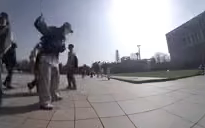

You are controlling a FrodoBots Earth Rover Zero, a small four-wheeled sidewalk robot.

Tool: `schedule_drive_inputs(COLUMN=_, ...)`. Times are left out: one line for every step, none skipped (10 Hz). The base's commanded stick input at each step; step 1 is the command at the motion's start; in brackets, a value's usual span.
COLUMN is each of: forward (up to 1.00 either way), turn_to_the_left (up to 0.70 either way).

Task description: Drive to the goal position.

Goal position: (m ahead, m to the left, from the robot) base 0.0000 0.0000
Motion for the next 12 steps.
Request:
schedule_drive_inputs(forward=0.5, turn_to_the_left=0.0)
schedule_drive_inputs(forward=0.5, turn_to_the_left=0.0)
schedule_drive_inputs(forward=0.46, turn_to_the_left=0.0)
schedule_drive_inputs(forward=0.41, turn_to_the_left=0.0)
schedule_drive_inputs(forward=0.36, turn_to_the_left=0.0)
schedule_drive_inputs(forward=0.31, turn_to_the_left=0.0)
schedule_drive_inputs(forward=0.26, turn_to_the_left=0.0)
schedule_drive_inputs(forward=0.21, turn_to_the_left=0.0)
schedule_drive_inputs(forward=0.16, turn_to_the_left=0.0)
schedule_drive_inputs(forward=0.11, turn_to_the_left=0.0)
schedule_drive_inputs(forward=0.06, turn_to_the_left=0.0)
schedule_drive_inputs(forward=0.01, turn_to_the_left=0.0)
